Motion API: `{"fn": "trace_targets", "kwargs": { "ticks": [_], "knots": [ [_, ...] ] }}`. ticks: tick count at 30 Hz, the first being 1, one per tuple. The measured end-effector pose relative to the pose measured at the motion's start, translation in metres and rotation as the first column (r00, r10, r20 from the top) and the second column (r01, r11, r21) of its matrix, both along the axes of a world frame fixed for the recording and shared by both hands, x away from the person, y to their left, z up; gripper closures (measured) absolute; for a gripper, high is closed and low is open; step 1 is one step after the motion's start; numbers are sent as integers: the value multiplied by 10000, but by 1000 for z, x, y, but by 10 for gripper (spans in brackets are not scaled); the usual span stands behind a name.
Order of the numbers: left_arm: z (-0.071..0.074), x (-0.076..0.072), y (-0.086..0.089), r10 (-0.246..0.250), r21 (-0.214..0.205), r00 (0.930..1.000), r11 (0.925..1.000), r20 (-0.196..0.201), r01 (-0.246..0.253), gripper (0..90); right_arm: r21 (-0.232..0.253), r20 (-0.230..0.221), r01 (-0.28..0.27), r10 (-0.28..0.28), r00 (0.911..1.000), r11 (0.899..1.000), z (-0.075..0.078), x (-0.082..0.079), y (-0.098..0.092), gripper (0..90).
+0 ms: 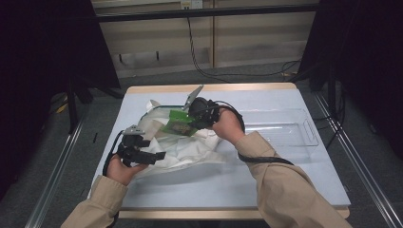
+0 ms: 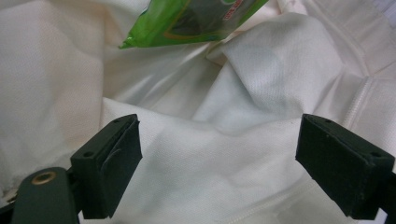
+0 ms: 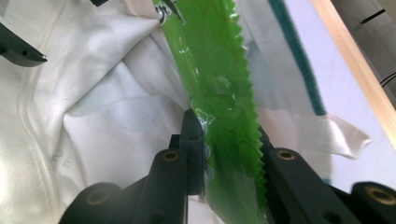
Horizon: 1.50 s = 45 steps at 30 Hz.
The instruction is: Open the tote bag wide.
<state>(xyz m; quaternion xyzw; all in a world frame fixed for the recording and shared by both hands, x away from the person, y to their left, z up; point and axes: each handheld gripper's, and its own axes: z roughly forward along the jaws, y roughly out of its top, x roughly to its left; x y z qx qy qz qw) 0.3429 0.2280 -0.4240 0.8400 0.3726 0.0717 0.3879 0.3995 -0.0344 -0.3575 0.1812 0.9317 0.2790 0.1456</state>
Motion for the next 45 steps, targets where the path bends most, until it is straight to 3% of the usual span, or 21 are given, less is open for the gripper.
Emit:
{"fn": "trace_targets", "kwargs": {
  "ticks": [4, 15, 32, 45],
  "knots": [
    [1, 0, -2, -199, 109, 9998, 9997, 91, 198, 132, -4, -39, 128, -128, 9999, 9999, 12, 1, -5, 783],
    [1, 0, -6, -243, -210, 9996, 9995, 146, 246, 102, 160, -198, 409, -406, 9990, 9990, 35, -2, -20, 785],
    [2, -4, -5, -222, -175, 9995, 9996, 205, 226, 96, 56, -543, 466, -462, 9975, 9989, 48, -1, -34, 790],
    [1, -4, -6, -280, -158, 9994, 9995, 206, 283, 96, 115, -528, 464, -458, 9976, 9989, 64, -6, -44, 794]
  ]
}}
